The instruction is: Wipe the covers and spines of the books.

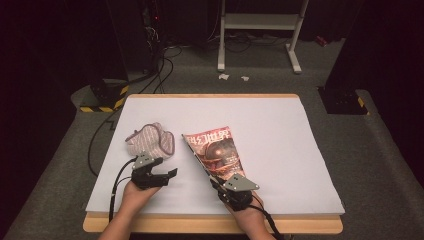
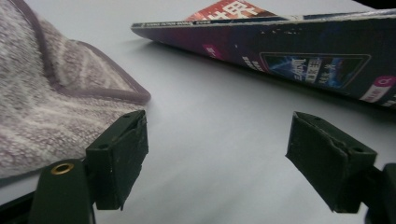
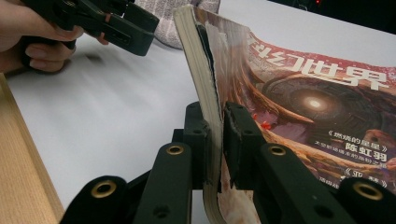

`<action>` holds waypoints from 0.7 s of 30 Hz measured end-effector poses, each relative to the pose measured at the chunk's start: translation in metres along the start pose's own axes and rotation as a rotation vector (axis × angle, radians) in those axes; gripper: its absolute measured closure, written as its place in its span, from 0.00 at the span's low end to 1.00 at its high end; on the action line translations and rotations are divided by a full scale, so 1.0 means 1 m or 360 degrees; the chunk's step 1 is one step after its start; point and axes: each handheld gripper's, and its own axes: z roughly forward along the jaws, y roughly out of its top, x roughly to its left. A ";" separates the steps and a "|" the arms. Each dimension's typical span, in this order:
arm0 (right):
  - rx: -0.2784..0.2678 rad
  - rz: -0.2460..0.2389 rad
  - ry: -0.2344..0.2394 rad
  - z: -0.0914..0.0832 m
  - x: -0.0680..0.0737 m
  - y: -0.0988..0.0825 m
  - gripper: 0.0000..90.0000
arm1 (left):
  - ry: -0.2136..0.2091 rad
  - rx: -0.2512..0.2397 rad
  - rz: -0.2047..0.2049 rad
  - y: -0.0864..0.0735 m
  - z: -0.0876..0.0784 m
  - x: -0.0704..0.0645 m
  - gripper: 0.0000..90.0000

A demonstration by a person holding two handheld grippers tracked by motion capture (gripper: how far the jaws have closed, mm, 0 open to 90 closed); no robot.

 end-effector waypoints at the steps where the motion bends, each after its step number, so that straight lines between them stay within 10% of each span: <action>1: -0.0001 0.0000 -0.0002 0.000 0.000 0.000 0.90 | 0.0015 -0.0006 0.0014 0.000 0.000 0.000 0.23; 21: 0.0024 0.0058 -0.0104 -0.009 -0.011 0.025 0.94 | 0.0032 -0.0051 -0.0039 0.002 -0.013 0.011 0.25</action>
